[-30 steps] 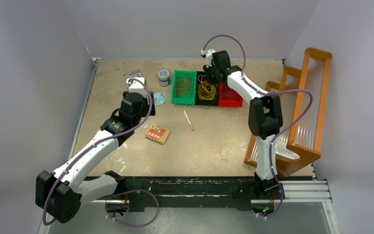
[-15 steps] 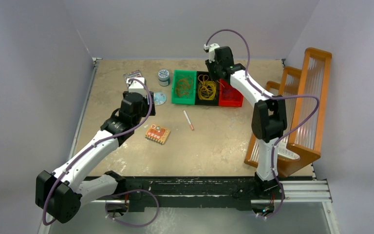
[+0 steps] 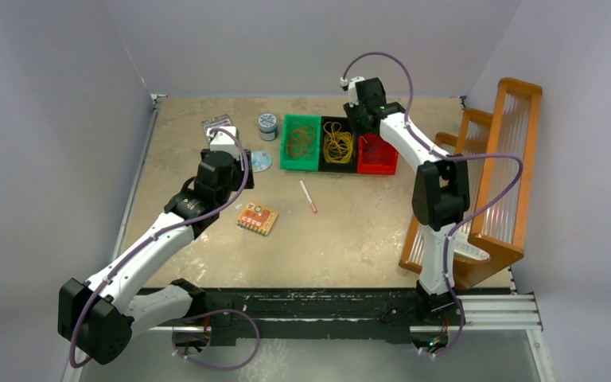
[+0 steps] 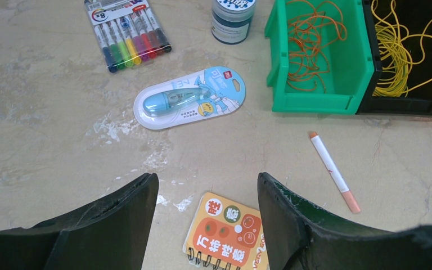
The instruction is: Untangle the cables
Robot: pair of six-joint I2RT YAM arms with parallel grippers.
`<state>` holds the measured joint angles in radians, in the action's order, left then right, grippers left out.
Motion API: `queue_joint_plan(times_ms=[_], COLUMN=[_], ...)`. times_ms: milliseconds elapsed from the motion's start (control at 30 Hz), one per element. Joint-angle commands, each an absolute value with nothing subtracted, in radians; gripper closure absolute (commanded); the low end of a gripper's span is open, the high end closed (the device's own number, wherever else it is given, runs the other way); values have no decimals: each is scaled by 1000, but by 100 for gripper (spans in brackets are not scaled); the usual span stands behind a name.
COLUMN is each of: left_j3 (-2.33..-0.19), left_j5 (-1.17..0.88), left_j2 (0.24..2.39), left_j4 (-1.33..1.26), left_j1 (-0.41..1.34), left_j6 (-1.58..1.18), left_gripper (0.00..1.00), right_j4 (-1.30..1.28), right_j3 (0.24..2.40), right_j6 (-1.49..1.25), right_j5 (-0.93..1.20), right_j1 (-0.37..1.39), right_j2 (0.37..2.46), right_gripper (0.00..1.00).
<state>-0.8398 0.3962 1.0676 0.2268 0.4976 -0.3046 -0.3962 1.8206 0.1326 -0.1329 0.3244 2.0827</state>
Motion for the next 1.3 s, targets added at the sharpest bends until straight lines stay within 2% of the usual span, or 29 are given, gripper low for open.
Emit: queue_joint_plan(times_ms=[0,500,833,1267], left_j3=[-884,-884,-886,-885], left_j5=[388,387,382,387], left_j2=[1060,1059,1060,1058], left_j4=[208,208,207,209], left_j1=[491,491,491,491], left_j6=[-316,-317,-316,-316], left_gripper=[36,36,36,36], right_j4=[-444,-451,-454,-416], right_j3=[1872,1887,1899,1873], right_j6=[149,159,160,149], right_j5=[-135,-109,-92,66], right_j1=[321,313,313,318], right_j2=[2095,2151,2154,2140], right_gripper=[64,73,99,100])
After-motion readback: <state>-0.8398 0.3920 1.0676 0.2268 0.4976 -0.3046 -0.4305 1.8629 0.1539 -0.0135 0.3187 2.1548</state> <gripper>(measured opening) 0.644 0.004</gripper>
